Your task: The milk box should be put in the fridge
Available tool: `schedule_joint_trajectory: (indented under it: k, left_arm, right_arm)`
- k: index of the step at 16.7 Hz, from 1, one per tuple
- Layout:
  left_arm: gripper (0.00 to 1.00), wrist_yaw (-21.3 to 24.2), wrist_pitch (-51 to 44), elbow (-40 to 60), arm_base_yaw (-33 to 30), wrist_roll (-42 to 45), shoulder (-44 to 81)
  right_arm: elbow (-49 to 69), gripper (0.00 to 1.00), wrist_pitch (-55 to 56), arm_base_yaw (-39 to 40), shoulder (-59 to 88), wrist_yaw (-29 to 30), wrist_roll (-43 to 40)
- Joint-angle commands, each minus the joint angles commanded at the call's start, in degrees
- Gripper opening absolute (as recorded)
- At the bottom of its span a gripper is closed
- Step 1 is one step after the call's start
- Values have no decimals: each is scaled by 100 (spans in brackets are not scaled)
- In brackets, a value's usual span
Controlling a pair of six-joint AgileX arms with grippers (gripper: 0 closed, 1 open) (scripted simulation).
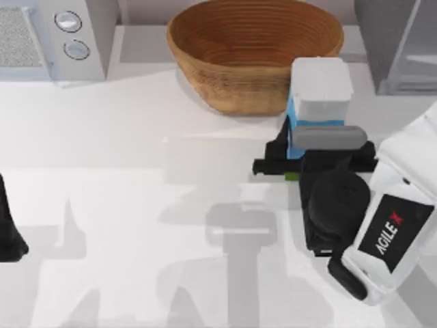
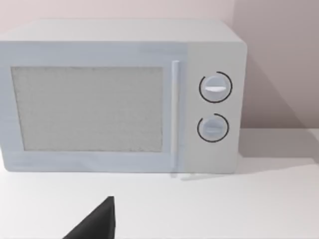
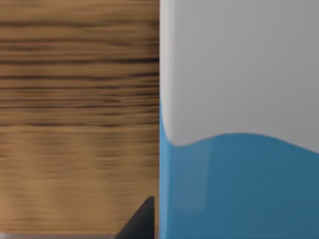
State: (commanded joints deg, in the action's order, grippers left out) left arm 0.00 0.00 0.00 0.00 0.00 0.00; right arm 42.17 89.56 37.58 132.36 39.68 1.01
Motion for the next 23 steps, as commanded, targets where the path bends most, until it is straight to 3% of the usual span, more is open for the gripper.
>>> schedule_joint_trajectory:
  k: [5,18,23]
  left_arm:
    - [100,0,0,0,0,0,0]
    - [100,0,0,0,0,0,0]
    - [100,0,0,0,0,0,0]
  right_arm:
    - [32,0,-345,-10,-336,-13,12]
    - [291,0,-3344,-2,-3001,-46,34]
    - [361,0,-3715,12,-3334,-40,33]
